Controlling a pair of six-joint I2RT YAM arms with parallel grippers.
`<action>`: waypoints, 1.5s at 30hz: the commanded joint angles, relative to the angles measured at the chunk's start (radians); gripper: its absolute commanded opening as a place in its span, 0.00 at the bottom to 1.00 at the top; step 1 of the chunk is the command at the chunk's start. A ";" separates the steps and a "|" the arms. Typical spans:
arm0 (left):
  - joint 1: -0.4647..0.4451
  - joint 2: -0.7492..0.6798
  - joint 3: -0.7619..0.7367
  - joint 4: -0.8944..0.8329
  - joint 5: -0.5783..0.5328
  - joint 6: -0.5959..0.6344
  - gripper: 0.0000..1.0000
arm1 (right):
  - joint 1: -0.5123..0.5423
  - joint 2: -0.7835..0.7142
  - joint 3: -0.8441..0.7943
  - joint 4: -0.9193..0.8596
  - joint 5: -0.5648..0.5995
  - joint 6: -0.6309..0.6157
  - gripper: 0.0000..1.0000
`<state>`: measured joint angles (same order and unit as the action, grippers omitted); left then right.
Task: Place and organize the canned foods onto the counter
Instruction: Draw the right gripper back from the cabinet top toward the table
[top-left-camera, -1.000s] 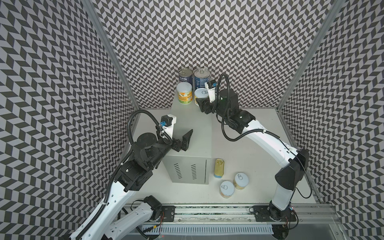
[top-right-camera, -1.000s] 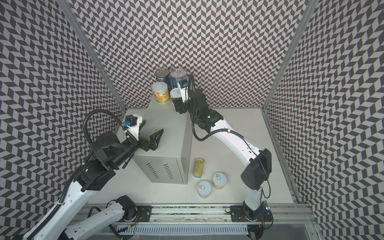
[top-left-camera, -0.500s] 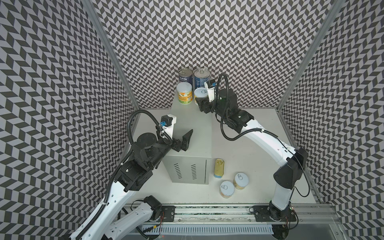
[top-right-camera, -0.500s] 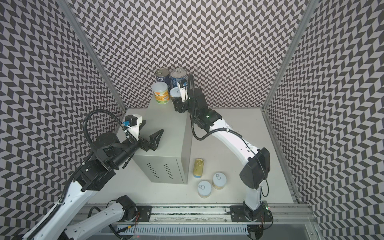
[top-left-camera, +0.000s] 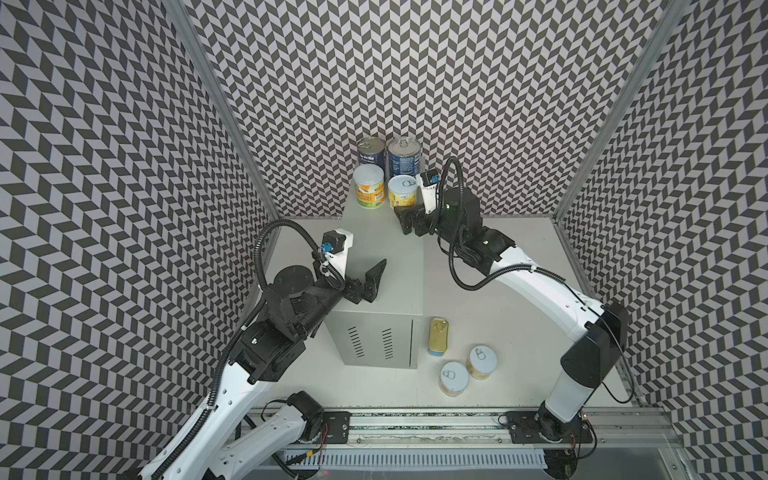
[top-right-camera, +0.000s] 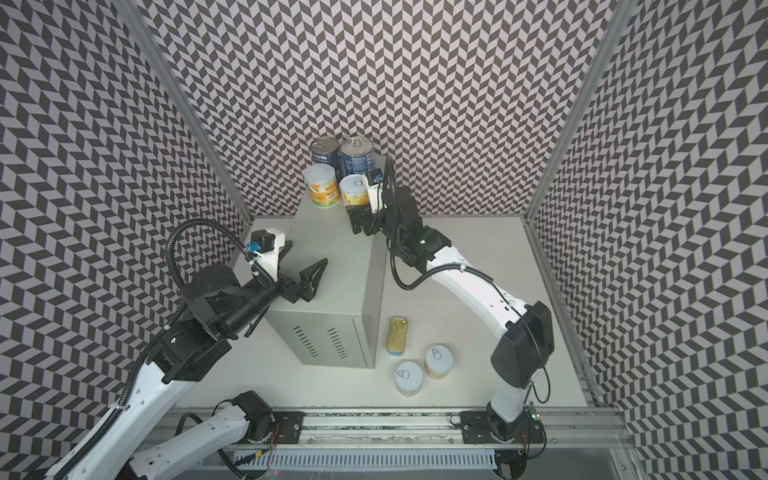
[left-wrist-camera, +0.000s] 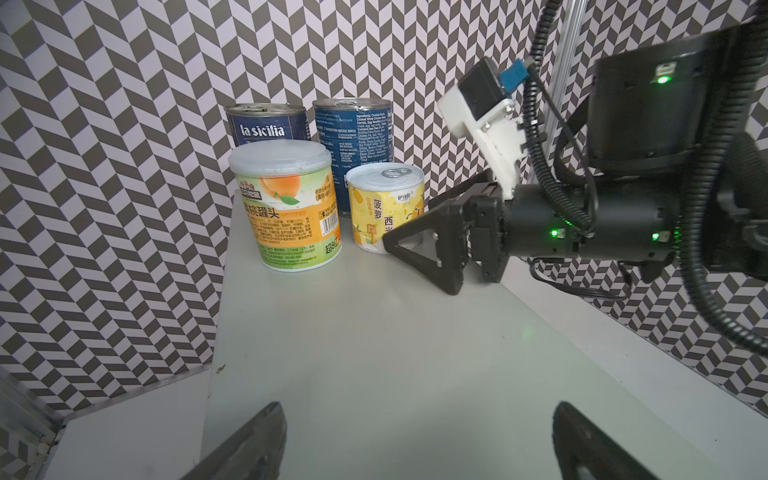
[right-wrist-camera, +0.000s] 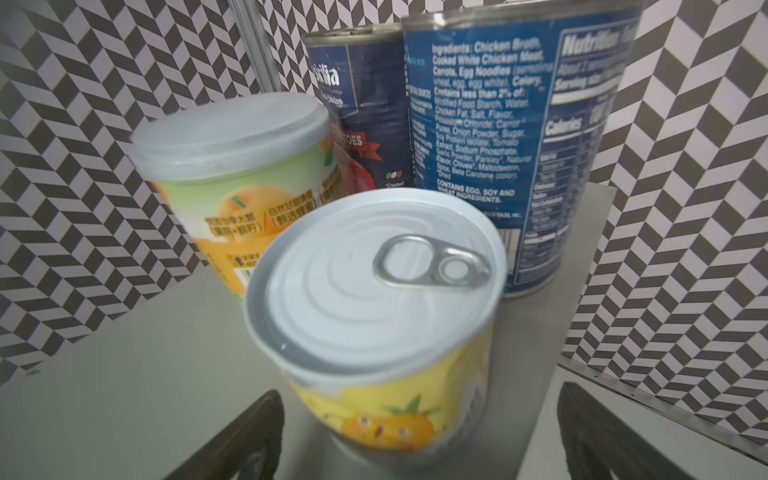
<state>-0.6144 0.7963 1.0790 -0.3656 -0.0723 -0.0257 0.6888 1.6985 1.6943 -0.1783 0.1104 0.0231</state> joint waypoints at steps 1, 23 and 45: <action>0.007 -0.012 -0.002 0.030 0.013 -0.017 1.00 | -0.005 -0.132 -0.068 0.067 0.057 0.013 0.99; 0.007 0.006 0.005 0.026 0.008 -0.038 1.00 | -0.034 -0.435 -0.368 -0.064 0.177 0.080 0.99; -0.032 0.063 0.155 -0.127 0.088 -0.026 1.00 | -0.034 -0.480 -0.400 -0.227 0.215 0.157 0.99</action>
<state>-0.6365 0.8413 1.1664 -0.4305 -0.0658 -0.0597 0.6579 1.2701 1.3132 -0.3622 0.2893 0.1390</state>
